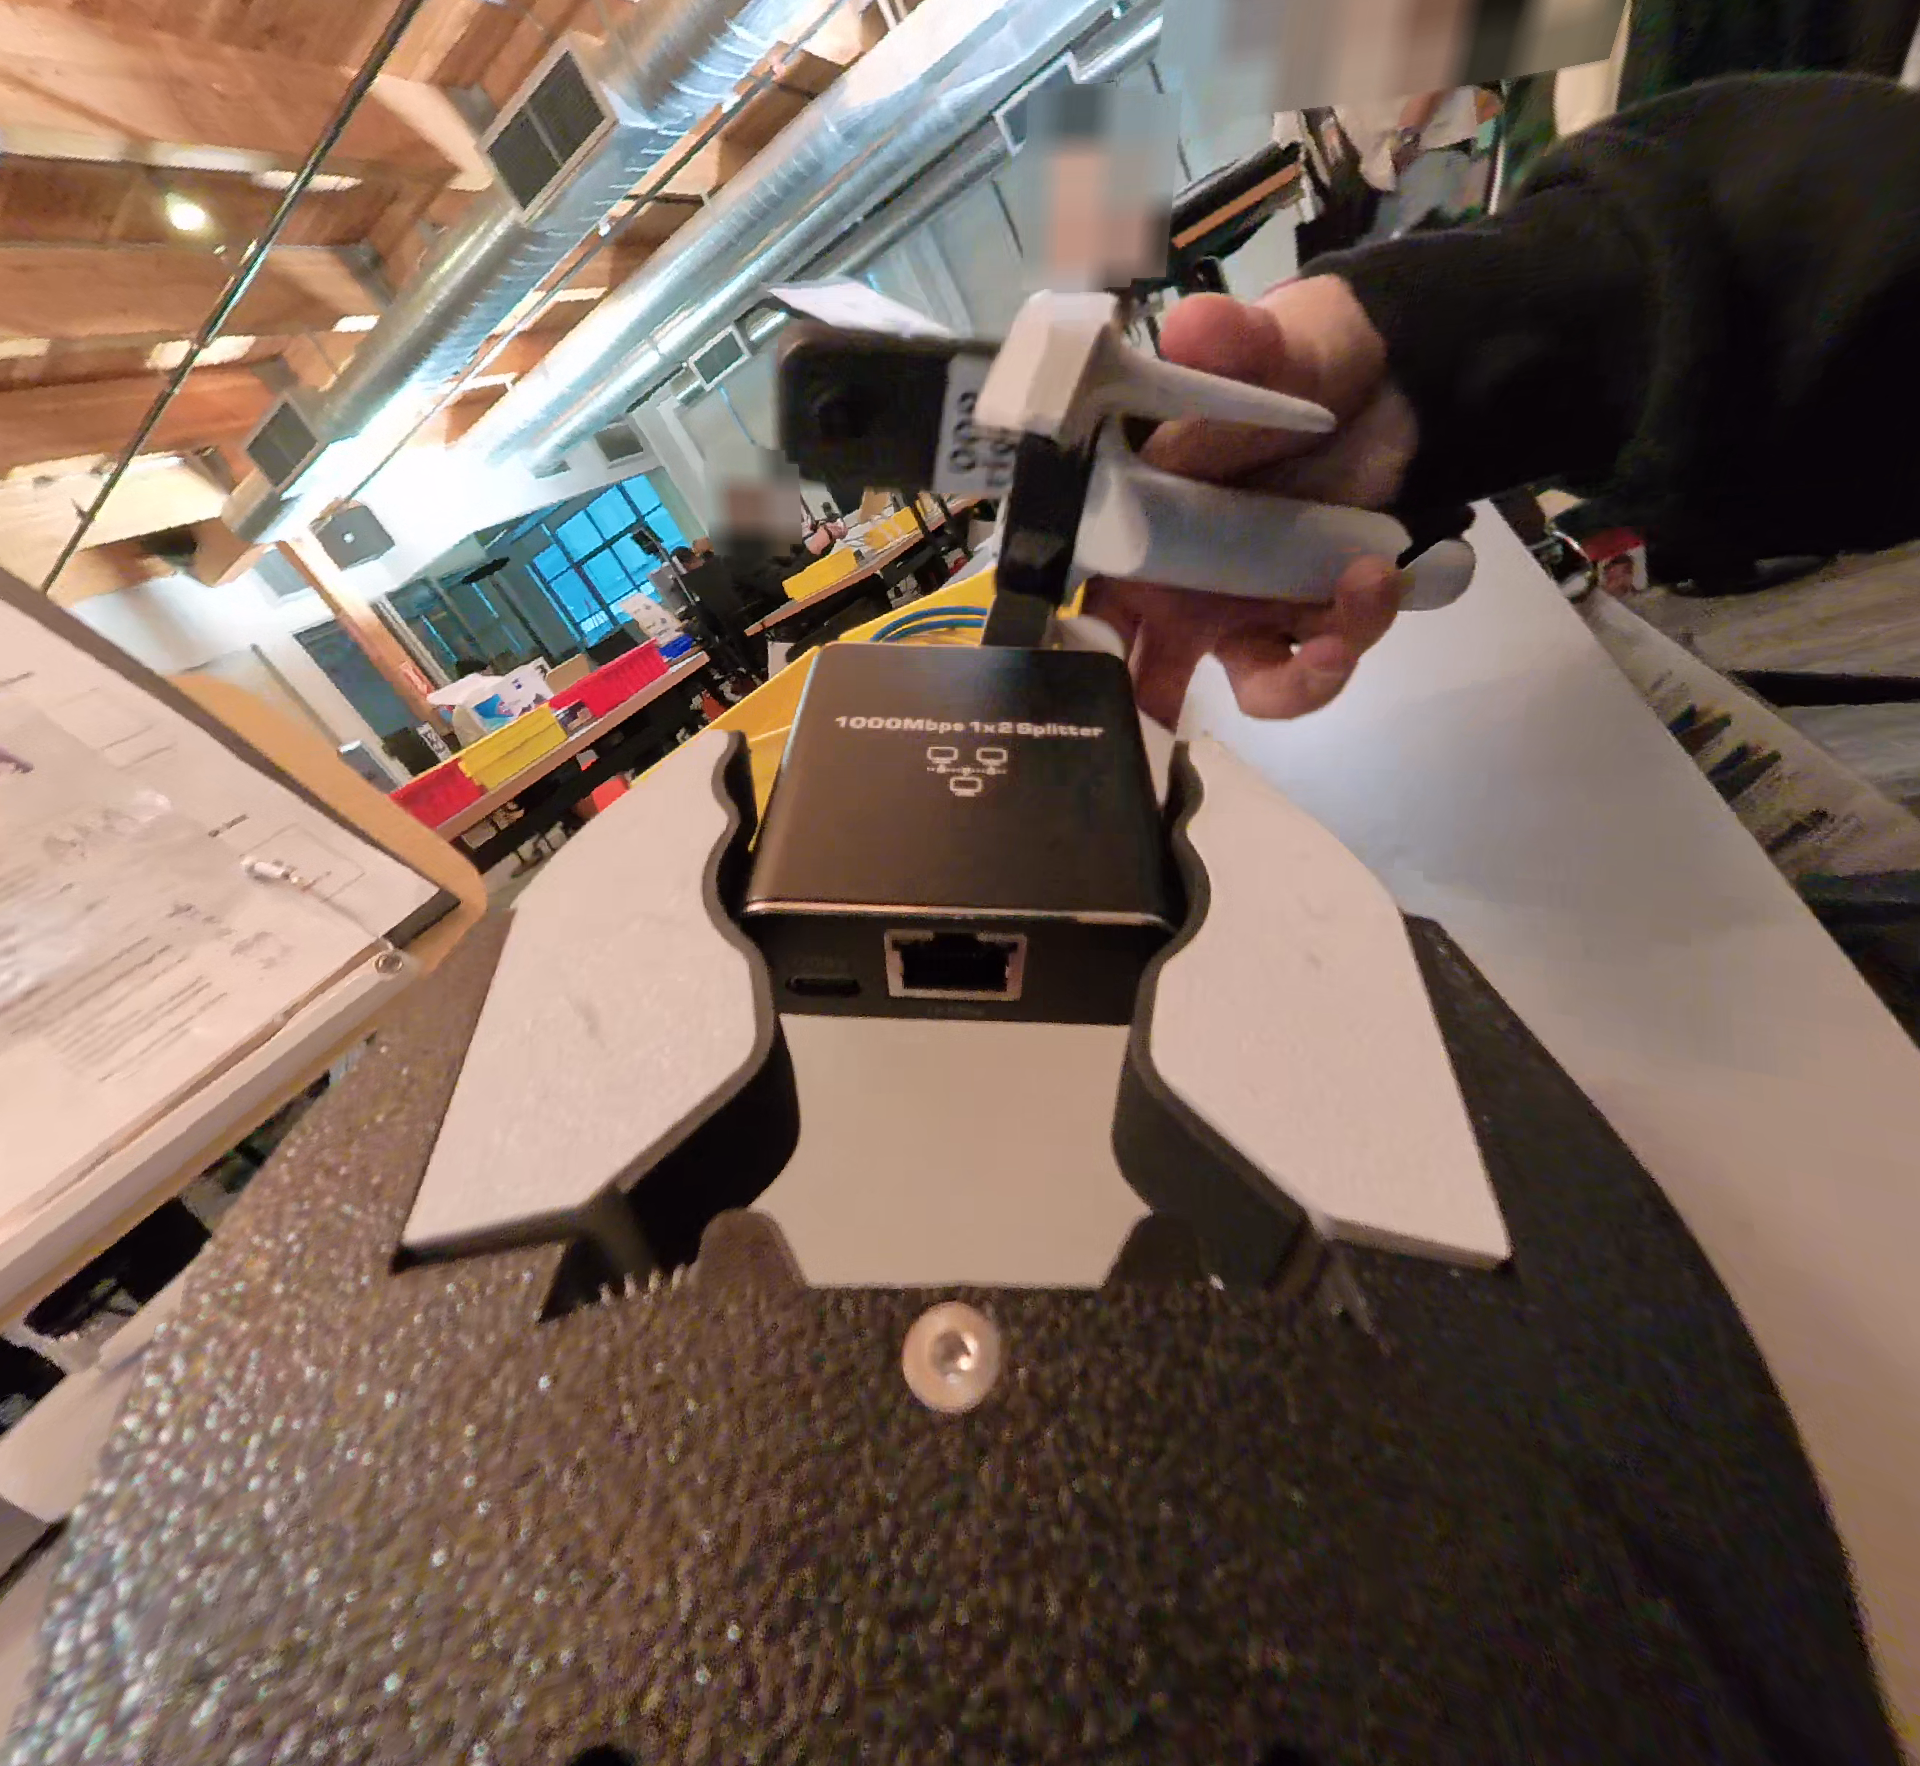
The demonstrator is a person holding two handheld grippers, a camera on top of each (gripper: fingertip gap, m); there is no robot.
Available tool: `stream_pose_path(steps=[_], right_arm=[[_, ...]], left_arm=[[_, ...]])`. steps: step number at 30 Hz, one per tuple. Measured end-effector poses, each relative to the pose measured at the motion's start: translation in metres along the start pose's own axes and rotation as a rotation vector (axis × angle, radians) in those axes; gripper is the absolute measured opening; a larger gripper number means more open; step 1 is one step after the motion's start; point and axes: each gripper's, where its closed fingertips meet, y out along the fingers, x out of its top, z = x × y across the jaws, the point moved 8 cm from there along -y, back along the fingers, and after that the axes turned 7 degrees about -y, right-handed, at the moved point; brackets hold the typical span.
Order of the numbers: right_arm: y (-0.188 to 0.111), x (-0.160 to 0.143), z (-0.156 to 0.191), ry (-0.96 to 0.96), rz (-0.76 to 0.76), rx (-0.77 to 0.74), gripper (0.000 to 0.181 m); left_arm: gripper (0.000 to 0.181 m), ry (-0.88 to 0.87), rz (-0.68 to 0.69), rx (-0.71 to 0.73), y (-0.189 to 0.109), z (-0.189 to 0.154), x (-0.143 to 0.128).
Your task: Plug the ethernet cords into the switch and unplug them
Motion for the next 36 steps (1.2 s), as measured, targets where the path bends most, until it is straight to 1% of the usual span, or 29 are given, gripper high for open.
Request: stream_pose_path(steps=[2,4,6,8,12,14,15,16,17,18,19,20,21,22,24,26,27,29,30,31,34,36], right_arm=[[0.022,-0.005,-0.002,0.009,0.086,0.071,0.082],[0.039,-0.011,-0.004,-0.006,0.165,0.093,0.072],[0.047,-0.008,-0.007,-0.038,0.148,0.096,0.061],[0.048,-0.006,-0.013,-0.037,0.142,0.076,0.027],[0.047,-0.005,-0.015,-0.122,0.188,0.057,0.026],[0.047,-0.002,-0.013,-0.170,0.214,0.042,0.027],[0.045,0.001,-0.012,-0.195,0.219,0.015,0.027],[0.041,0.006,-0.013,-0.225,0.227,-0.034,0.027],[0.035,0.013,-0.013,-0.260,0.227,-0.078,0.027],[0.026,0.024,-0.013,-0.291,0.209,-0.129,0.027],[0.013,0.038,-0.013,-0.330,0.185,-0.211,0.026],[-0.003,0.055,-0.014,-0.388,0.171,-0.321,0.027],[-0.023,0.073,-0.016,-0.464,0.176,-0.467,0.027],[-0.046,0.092,-0.021,-0.548,0.201,-0.654,0.027],[-0.096,0.128,-0.037,-0.691,0.307,-1.036,0.026],[-0.139,0.156,-0.061,-0.787,0.483,-1.302,0.027],[-0.157,0.166,-0.076,-0.822,0.579,-1.410,0.027],[-0.183,0.176,-0.105,-0.840,0.765,-1.520,0.027],[-0.192,0.179,-0.119,-0.842,0.816,-1.574,0.027],[-0.198,0.180,-0.132,-0.828,0.850,-1.596,0.027],[-0.202,0.171,-0.170,-0.706,0.856,-1.512,0.026],[-0.204,0.164,-0.187,-0.659,0.816,-1.510,0.026]], left_arm=[[0.075,0.049,0.021,-0.008,0.001,-0.003,0.000],[0.075,0.109,0.061,-0.026,0.003,-0.007,-0.003],[0.075,0.178,0.106,-0.038,0.004,-0.011,-0.007],[0.075,0.227,0.131,-0.024,0.006,-0.013,-0.009],[0.075,0.269,0.161,0.005,0.007,-0.014,-0.012],[0.075,0.268,0.143,0.044,0.007,-0.012,-0.013],[0.077,0.248,0.139,0.069,0.007,-0.010,-0.013],[0.084,0.219,0.139,0.086,0.006,-0.007,-0.014],[0.090,0.183,0.131,0.096,0.004,-0.004,-0.013],[0.090,0.143,0.114,0.106,0.003,0.000,-0.013],[0.089,0.104,0.095,0.119,0.001,0.003,-0.013],[0.087,0.069,0.079,0.132,-0.001,0.006,-0.013],[0.086,0.039,0.068,0.139,-0.003,0.009,-0.013],[0.084,0.014,0.062,0.143,-0.004,0.011,-0.014],[0.081,-0.014,0.063,0.151,-0.004,0.013,-0.016],[0.076,-0.021,0.082,0.149,-0.003,0.014,-0.020],[0.073,-0.016,0.102,0.152,-0.002,0.013,-0.022],[0.069,0.005,0.151,0.148,0.002,0.012,-0.027],[0.069,0.018,0.160,0.144,0.003,0.010,-0.028],[0.069,0.026,0.159,0.139,0.003,0.009,-0.028],[0.068,0.021,0.174,0.131,0.003,0.009,-0.030],[0.067,0.012,0.189,0.141,0.003,0.011,-0.031]])
